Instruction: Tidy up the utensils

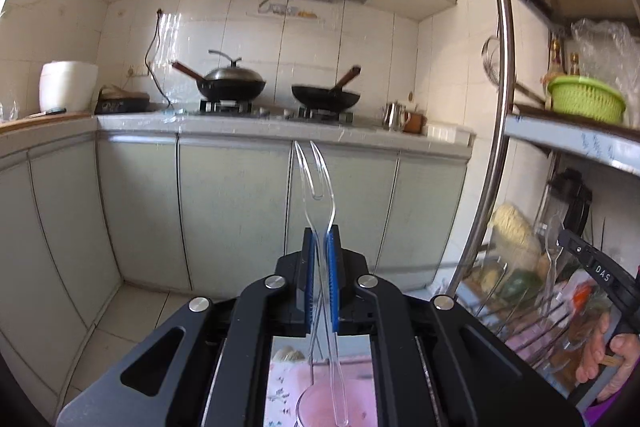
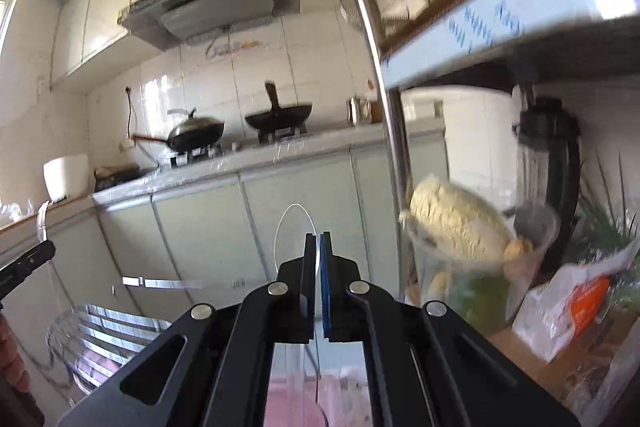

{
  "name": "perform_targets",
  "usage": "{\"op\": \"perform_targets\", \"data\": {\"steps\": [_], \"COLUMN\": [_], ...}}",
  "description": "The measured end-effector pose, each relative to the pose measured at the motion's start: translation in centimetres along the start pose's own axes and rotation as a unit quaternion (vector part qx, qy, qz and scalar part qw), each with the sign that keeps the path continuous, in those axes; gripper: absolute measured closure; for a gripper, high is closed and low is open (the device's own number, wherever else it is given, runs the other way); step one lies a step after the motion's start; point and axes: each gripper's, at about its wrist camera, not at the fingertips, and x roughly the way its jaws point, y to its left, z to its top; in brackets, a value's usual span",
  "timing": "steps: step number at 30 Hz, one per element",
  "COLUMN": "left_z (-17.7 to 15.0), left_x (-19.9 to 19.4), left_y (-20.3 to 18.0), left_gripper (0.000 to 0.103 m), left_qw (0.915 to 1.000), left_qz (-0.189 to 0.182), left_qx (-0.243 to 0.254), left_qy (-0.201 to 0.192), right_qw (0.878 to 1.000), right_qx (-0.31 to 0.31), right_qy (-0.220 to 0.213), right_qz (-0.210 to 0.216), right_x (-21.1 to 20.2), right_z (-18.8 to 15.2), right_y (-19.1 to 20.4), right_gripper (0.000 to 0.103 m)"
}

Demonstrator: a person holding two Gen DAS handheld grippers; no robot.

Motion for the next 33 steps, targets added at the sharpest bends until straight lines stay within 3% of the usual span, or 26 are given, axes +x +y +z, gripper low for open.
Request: {"op": "perform_targets", "data": {"steps": [11,14,17,24,33], "left_z": [-4.8,-5.3,-5.4,-4.7,-4.4], "left_x": [1.7,2.0,2.1,0.6,-4.0], "left_y": [1.2,1.4,1.7,2.0,2.6], "left_gripper": [0.097,0.096,0.085,0.074,0.074], "left_qw": [0.9933,0.9896,0.9849,0.9854,0.9863], "left_qz": [-0.032,-0.036,-0.044,-0.036,-0.027], "left_qx": [-0.028,-0.037,-0.048,-0.054,-0.067], "left_qy": [0.108,0.134,0.16,0.157,0.148], "right_qw": [0.992,0.987,0.984,0.983,0.981], "right_qx": [0.015,0.012,0.011,0.031,0.047], "right_qy": [0.126,0.159,0.176,0.181,0.187], "right_qz": [0.021,0.032,0.029,0.026,0.027], "right_x": [0.9,1.1,1.2,-0.2,-4.7], "right_z": [-4.2,-4.7,-4.8,-4.2,-5.2], "right_y": [-0.8,-0.7,-0.8,-2.2,-3.1], "right_gripper": [0.1,0.096,0.079,0.079,0.079]}}
